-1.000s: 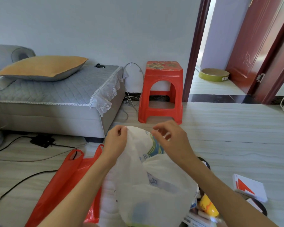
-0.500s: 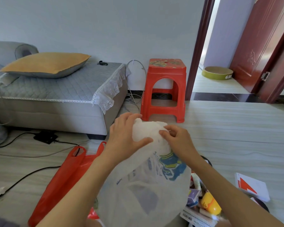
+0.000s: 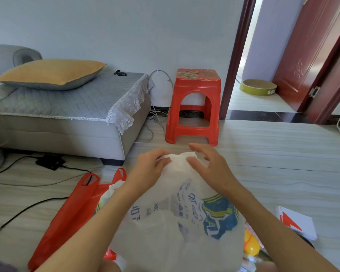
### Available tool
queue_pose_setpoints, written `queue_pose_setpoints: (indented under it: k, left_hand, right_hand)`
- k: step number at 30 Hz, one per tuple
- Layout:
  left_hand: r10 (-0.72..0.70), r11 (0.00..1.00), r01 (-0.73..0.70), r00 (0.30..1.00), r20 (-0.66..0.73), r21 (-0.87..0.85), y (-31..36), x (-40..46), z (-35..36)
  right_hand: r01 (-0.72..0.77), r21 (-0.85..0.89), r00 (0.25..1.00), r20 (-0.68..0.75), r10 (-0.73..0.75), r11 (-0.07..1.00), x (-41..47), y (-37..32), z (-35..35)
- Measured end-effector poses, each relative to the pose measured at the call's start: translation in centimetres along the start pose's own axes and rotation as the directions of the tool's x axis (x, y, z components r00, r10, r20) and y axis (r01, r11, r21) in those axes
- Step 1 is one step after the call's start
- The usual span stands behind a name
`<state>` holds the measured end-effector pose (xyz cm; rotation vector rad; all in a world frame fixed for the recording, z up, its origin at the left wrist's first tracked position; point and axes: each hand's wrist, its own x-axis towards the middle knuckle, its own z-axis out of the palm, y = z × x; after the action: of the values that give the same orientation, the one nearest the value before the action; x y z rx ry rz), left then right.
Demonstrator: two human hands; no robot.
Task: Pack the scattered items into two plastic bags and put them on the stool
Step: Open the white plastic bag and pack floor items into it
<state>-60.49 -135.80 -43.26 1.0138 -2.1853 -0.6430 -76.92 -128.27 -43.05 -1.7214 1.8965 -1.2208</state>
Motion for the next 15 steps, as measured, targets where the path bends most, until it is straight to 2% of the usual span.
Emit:
queue_pose_setpoints:
  k: [2, 5, 8, 10, 12, 13, 15]
  left_hand:
    - [-0.010, 0.999, 0.009, 1.000, -0.015, -0.035, 0.2, 0.1, 0.0]
    - [-0.029, 0.997, 0.029, 1.000, 0.010, -0.066, 0.2, 0.0, -0.1]
    - [0.031, 0.986, -0.043, 0.996, 0.078, 0.160, -0.2, -0.2, -0.5]
    - [0.040, 0.930, -0.086, 0.990, 0.134, 0.356, -0.5, -0.3, -0.8]
    - [0.046, 0.892, -0.098, 0.991, 0.128, 0.441, -1.0, -0.2, -1.0]
    - [0.048, 0.905, -0.083, 0.995, 0.093, 0.418, -1.3, -0.2, -1.1]
    - [0.022, 0.965, -0.021, 1.000, -0.001, 0.261, -1.6, -0.2, -1.2]
  right_hand:
    - [0.081, -0.047, 0.995, 0.065, -0.078, 0.996, -0.1, -1.0, 0.5]
    - [0.046, -0.101, 0.995, 0.088, -0.037, 0.994, 0.1, -1.0, 1.0]
    - [-0.128, -0.013, 0.991, -0.038, 0.127, 0.992, 0.5, -0.1, 0.6]
    - [-0.281, 0.108, 0.955, -0.073, 0.289, 0.954, 0.7, 1.0, 0.3]
    - [-0.380, 0.226, 0.910, -0.081, 0.406, 0.897, 0.7, 1.9, -0.1]
    - [-0.400, 0.252, 0.896, -0.092, 0.434, 0.881, 0.7, 2.2, -0.3]
    - [-0.379, 0.223, 0.905, -0.111, 0.410, 0.898, 0.5, 2.5, -0.6]
